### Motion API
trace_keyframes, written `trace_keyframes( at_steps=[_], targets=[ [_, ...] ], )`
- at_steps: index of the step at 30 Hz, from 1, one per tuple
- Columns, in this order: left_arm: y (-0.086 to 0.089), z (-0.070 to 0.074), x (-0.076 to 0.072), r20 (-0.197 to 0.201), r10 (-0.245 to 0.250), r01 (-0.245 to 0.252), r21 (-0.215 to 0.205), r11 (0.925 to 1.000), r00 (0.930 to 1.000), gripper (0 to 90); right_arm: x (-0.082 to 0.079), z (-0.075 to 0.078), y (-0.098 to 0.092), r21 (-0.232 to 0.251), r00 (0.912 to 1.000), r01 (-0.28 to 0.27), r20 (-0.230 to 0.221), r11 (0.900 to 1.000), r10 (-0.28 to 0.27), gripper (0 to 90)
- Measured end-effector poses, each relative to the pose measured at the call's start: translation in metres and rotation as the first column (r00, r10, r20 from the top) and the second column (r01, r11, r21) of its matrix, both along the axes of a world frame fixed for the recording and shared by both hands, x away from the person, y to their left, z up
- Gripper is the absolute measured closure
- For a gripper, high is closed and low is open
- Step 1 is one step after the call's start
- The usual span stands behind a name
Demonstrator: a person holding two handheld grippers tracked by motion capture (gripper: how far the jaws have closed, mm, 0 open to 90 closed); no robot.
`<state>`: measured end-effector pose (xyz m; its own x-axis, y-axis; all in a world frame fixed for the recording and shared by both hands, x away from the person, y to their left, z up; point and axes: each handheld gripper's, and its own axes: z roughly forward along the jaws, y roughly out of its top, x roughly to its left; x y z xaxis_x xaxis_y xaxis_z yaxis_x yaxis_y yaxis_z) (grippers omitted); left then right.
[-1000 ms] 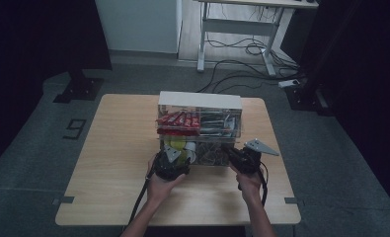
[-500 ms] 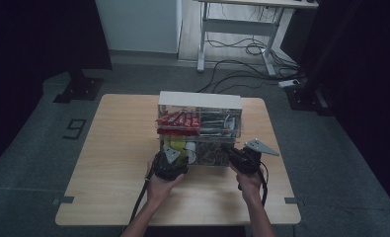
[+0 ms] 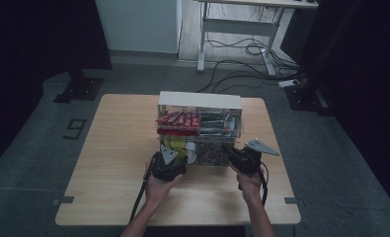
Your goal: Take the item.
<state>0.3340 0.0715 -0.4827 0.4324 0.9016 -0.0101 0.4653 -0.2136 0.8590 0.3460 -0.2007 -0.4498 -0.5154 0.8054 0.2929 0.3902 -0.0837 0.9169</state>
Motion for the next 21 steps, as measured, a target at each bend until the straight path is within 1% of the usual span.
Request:
trace_keyframes(
  at_steps=[5,6,12,21],
  targets=[
    [0.002,0.006,-0.003,0.007,-0.011,0.011,-0.003,0.9999,0.9999,38.1,0.000,0.000,0.000,-0.001,1.0000,0.000,0.001,1.000,0.000,89.3],
    [0.002,0.007,-0.004,0.009,-0.012,0.013,-0.009,0.9999,0.9999,38.0,0.000,0.000,0.000,-0.001,1.0000,0.001,0.001,1.000,-0.001,89.3],
    [0.005,0.012,-0.007,0.009,-0.020,0.020,-0.014,0.9997,0.9997,38.0,0.000,0.000,0.000,-0.001,1.0000,0.001,0.001,1.000,-0.001,89.3],
    [0.010,0.019,-0.012,0.018,-0.025,0.025,-0.011,0.9996,0.9995,38.1,-0.001,0.002,-0.003,0.003,1.0000,0.003,0.001,1.000,-0.003,89.3]
  ],
)
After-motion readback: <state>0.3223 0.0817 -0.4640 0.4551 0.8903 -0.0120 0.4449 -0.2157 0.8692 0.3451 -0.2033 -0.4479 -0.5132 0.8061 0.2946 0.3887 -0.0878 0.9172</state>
